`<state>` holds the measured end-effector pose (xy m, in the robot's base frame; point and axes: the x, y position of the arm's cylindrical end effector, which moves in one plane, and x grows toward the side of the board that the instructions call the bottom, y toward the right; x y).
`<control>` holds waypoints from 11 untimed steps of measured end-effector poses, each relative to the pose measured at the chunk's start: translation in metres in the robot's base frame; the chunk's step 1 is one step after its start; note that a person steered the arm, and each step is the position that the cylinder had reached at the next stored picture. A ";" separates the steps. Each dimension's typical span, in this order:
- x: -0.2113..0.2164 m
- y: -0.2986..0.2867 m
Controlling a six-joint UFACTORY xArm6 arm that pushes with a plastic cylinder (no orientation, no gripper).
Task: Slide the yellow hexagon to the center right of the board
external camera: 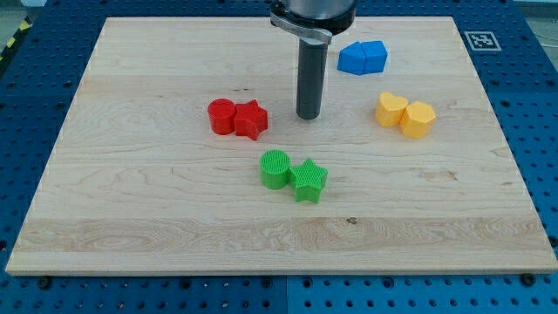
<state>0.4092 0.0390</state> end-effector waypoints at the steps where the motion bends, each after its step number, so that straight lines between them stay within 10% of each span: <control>1: 0.000 0.010; 11: 0.029 0.080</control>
<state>0.4377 0.1188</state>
